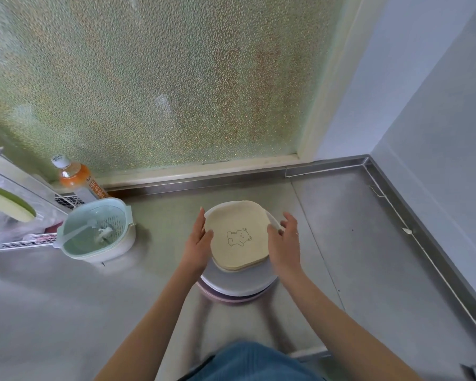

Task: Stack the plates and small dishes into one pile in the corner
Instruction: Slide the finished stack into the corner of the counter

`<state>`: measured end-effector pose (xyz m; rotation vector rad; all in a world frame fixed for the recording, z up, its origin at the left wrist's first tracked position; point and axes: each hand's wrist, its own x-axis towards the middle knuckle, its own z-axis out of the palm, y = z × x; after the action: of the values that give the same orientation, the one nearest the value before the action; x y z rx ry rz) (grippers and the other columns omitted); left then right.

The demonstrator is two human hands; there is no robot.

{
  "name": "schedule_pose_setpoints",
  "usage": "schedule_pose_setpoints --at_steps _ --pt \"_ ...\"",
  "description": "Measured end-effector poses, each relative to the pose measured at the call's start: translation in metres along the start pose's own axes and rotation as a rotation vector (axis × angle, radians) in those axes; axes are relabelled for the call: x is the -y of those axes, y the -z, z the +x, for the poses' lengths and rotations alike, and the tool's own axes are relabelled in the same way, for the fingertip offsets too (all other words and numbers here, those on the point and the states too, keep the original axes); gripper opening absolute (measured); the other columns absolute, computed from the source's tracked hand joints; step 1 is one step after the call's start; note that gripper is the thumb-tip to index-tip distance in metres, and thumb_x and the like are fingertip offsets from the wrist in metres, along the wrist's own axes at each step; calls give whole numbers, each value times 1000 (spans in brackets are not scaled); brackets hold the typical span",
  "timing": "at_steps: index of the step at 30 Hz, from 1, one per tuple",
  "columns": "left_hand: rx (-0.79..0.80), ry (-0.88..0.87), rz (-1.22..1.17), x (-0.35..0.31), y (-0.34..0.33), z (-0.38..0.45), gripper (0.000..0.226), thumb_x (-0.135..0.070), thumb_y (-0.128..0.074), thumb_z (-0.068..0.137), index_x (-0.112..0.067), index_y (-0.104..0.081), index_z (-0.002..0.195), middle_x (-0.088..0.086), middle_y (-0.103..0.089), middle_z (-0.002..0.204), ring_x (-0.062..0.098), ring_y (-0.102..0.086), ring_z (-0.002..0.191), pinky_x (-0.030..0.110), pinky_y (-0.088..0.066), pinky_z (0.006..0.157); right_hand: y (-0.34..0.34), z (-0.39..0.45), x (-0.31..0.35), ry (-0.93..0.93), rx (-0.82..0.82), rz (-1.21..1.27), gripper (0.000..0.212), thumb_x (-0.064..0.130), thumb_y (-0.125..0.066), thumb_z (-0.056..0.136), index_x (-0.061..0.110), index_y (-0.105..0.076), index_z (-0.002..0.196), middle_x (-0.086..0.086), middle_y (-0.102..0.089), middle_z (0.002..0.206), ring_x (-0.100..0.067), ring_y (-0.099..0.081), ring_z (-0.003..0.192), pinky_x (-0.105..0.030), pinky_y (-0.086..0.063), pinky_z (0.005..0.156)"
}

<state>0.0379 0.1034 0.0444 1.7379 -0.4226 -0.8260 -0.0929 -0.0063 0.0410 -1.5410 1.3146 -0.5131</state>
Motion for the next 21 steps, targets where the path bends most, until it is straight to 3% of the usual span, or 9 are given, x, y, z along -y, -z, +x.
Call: schedule_pose_setpoints --at_steps 3,5,8,11,14,17,19,21 --pt "13 -39 53 0 -2 0 61 -1 -33 93 -27 -24 147 -15 -33 136 3 -27 128 21 -20 105 -5 -41 -9 67 -17 115 55 16 -53 88 23 -26 135 -1 -42 129 -20 -47 116 -40 -47 96" --pt "-23 -45 60 0 -5 0 60 1 -34 91 -27 -33 143 -14 -41 129 6 -37 120 22 -29 101 -10 -53 -13 97 42 163 53 9 -53 89 22 -27 134 3 -42 126 -16 -45 118 -35 -47 98" --pt "-110 -52 23 4 -7 -1 44 -1 -39 90 -24 -47 127 -7 -54 103 8 -51 86 20 -43 74 -9 -44 -15 106 64 96 54 7 -45 94 22 -24 141 2 -39 139 -14 -41 124 -34 -42 103" --pt "-215 -70 85 16 -1 -1 12 -17 -45 93 -24 -52 101 0 -58 96 14 -54 79 24 -42 67 4 -27 -12 133 146 17 52 10 -37 97 23 -22 146 6 -36 145 -12 -39 126 -24 -34 100" --pt "-319 -112 167 27 10 1 21 -26 -38 94 -18 -54 84 4 -60 85 24 -55 80 37 -43 70 18 -16 -16 109 124 40 48 21 -34 101 22 -23 147 8 -30 150 -12 -31 135 -24 -25 106" --pt "-380 -37 197 39 25 4 29 -21 -33 98 -13 -57 111 8 -61 114 28 -55 108 37 -41 89 25 -14 -39 -75 -30 123 46 24 -30 101 21 -23 146 2 -27 153 -18 -27 139 -31 -22 111" --pt "-233 77 169 47 28 3 38 -24 -32 100 -14 -43 135 5 -49 136 25 -45 126 35 -35 102 24 -20 -57 -163 14 119 46 25 -30 101 20 -22 147 -1 -28 153 -21 -28 139 -35 -22 112" --pt "-43 130 61 52 25 -1 40 -29 -33 101 -21 -37 139 -2 -46 136 20 -43 128 31 -35 101 17 -28 -69 -197 113 120 48 30 -33 100 20 -23 146 -2 -33 149 -21 -34 134 -38 -26 111"
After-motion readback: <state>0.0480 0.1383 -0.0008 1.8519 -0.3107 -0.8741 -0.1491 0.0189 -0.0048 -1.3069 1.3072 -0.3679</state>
